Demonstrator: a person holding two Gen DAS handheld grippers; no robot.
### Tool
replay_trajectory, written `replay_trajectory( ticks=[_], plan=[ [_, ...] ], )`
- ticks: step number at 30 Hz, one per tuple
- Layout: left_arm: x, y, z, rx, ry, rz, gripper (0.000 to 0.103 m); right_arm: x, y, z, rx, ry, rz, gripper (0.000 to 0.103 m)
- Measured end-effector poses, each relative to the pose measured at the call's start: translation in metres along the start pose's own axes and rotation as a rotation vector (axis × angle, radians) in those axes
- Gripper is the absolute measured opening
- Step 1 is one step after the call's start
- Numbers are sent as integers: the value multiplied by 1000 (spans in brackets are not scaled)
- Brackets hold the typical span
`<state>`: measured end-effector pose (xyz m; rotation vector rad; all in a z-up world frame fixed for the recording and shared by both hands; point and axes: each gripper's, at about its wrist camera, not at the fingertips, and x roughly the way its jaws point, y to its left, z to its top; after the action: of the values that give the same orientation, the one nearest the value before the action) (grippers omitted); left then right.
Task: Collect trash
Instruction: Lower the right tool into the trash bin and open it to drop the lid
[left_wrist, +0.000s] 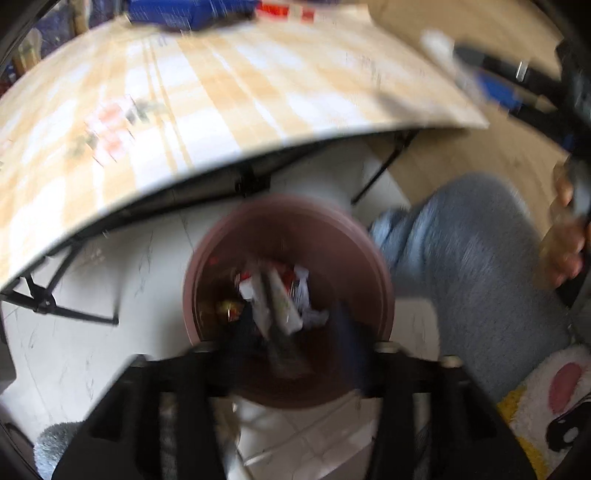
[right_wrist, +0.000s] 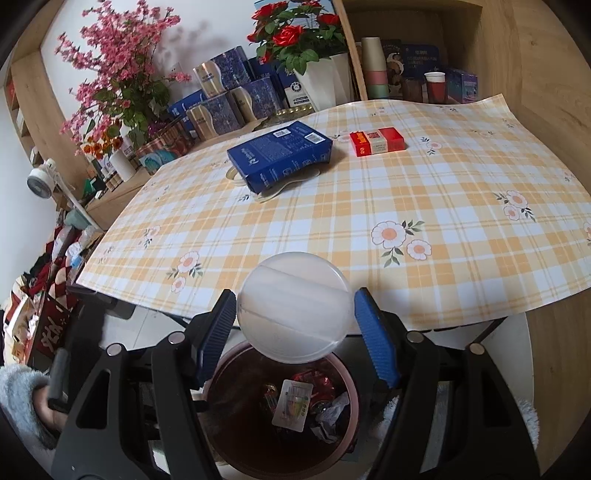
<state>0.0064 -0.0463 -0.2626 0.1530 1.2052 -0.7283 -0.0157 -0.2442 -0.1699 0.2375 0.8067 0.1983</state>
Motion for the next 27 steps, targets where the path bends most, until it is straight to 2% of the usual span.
replay_trajectory(
  ticks=[1,3,4,8,13,16,23,27],
  plan=[
    [-8,0,1,-3,-37,3,59,0,1,-2,-5,1,1,67],
    [-23,1,2,-4,-98,17,71,2,4,-8,-9,13,5,67],
    [-35,2,2,-7,-153,35,79,3,5,-10,-11,18,6,67],
    [-71,8,-3,-29,-292,91,91,9,19,-24,-50,45,21,67],
    [-103,16,-18,-59,-440,225,96,19,42,-38,-134,87,41,67],
    [-115,24,-28,-88,-502,298,97,26,56,-46,-191,114,44,67],
    [-133,33,-50,-157,-600,398,97,43,65,-61,-242,176,25,67],
    [-137,40,-56,-204,-619,410,97,52,64,-66,-245,205,10,67]
  ],
)
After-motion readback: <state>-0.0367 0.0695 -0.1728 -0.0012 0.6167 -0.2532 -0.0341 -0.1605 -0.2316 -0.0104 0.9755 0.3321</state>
